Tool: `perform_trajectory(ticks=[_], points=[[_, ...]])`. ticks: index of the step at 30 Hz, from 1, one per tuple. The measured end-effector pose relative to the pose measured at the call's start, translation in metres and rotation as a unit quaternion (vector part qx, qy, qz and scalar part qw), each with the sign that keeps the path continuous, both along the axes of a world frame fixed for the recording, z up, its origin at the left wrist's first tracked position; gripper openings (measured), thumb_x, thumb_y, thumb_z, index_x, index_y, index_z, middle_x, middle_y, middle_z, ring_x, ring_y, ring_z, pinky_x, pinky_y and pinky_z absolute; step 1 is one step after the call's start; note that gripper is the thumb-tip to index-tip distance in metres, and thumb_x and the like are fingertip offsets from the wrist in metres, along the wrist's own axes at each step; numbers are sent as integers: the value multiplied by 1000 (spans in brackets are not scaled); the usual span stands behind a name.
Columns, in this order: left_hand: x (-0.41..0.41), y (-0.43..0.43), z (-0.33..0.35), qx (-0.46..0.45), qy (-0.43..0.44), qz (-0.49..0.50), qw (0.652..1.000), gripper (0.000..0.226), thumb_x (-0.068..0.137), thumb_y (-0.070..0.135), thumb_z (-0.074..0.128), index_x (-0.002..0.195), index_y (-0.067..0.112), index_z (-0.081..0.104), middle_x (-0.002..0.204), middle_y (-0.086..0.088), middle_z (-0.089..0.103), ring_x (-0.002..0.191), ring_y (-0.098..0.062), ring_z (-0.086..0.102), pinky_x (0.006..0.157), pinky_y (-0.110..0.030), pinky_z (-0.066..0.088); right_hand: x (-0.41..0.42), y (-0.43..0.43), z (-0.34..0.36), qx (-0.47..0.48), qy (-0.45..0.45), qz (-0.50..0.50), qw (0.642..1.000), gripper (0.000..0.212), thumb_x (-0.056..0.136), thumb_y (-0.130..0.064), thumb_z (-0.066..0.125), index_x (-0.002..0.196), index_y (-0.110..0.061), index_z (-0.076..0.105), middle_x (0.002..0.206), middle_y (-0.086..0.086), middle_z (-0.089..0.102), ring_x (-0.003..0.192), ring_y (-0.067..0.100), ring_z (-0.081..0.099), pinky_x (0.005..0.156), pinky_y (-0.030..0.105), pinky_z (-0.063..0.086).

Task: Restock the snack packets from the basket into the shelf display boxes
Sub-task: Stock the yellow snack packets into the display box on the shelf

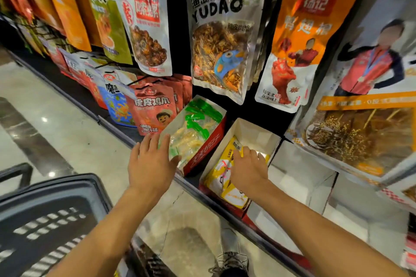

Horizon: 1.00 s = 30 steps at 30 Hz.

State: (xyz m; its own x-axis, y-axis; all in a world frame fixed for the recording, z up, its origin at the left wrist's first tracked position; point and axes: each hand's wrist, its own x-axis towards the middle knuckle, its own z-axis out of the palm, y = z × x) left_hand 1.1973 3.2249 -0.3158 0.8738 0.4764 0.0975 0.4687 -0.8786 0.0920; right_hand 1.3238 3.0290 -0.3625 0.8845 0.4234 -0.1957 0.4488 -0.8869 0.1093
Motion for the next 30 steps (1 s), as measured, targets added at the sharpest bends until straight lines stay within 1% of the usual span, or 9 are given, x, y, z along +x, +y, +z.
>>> perform_trajectory(ticks=[6, 11, 14, 17, 19, 22, 24, 26, 30], points=[[-103, 33, 98, 62, -45, 68, 995, 62, 94, 50, 55, 146, 17, 48, 140, -9, 59, 132, -33, 51, 106, -48, 38, -43, 36, 178, 126, -43, 114, 985, 51, 95, -34, 46, 142, -16, 39, 142, 13, 40, 130, 33, 40, 100, 44, 40], [-259, 34, 97, 25, 71, 205, 976, 65, 97, 55, 46, 150, 18, 39, 146, -10, 52, 135, -32, 46, 109, -48, 34, -169, 83, 228, 136, -38, 293, 946, 42, 90, -31, 55, 127, -11, 48, 133, 16, 45, 125, 38, 42, 92, 45, 44], [-344, 9, 73, -3, 133, 250, 959, 65, 96, 54, 48, 148, 16, 39, 142, -11, 54, 132, -32, 48, 108, -48, 36, -259, 94, 196, 104, 25, 340, 934, 47, 91, -29, 55, 132, -9, 46, 133, 17, 45, 124, 37, 44, 92, 46, 45], [-392, -19, 44, -23, 176, 261, 949, 63, 94, 54, 53, 141, 14, 45, 132, -12, 60, 124, -34, 54, 105, -47, 39, -324, 90, 143, 76, 113, 324, 936, 53, 91, -30, 55, 138, -10, 40, 137, 16, 42, 129, 36, 42, 96, 48, 44], [-404, -35, 25, -37, 158, 261, 952, 59, 93, 52, 57, 136, 13, 51, 125, -13, 65, 117, -34, 58, 103, -44, 43, -349, 88, 97, 52, 185, 278, 941, 58, 89, -31, 56, 141, -12, 37, 139, 16, 42, 130, 36, 43, 99, 49, 43], [-405, -60, -13, -145, 183, 262, 936, 56, 99, 50, 46, 143, 14, 43, 139, -9, 55, 128, -29, 52, 104, -40, 40, -372, 81, 30, 22, 274, 186, 943, 65, 83, -35, 54, 143, -17, 35, 144, 18, 42, 131, 39, 44, 105, 50, 43], [-402, -66, -40, -245, 184, 303, 902, 58, 99, 53, 47, 138, 10, 47, 140, -11, 55, 129, -30, 53, 103, -40, 43, -377, 82, -6, 8, 307, 131, 942, 69, 85, -36, 55, 147, -18, 28, 147, 19, 36, 135, 40, 40, 108, 48, 39], [-397, -53, -69, -344, 131, 374, 851, 65, 98, 56, 48, 137, 3, 48, 143, -16, 52, 133, -34, 50, 105, -41, 42, -375, 96, -34, 37, 332, 91, 938, 71, 87, -38, 55, 149, -19, 26, 148, 20, 37, 136, 40, 39, 110, 44, 35], [-368, -27, -115, -430, 48, 450, 781, 84, 97, 59, 42, 150, -6, 33, 159, -26, 26, 149, -40, 20, 121, -46, 16, -370, 124, -83, 99, 357, 16, 929, 72, 95, -56, 41, 155, -22, 19, 152, 24, 34, 139, 40, 34, 115, 43, 27]])
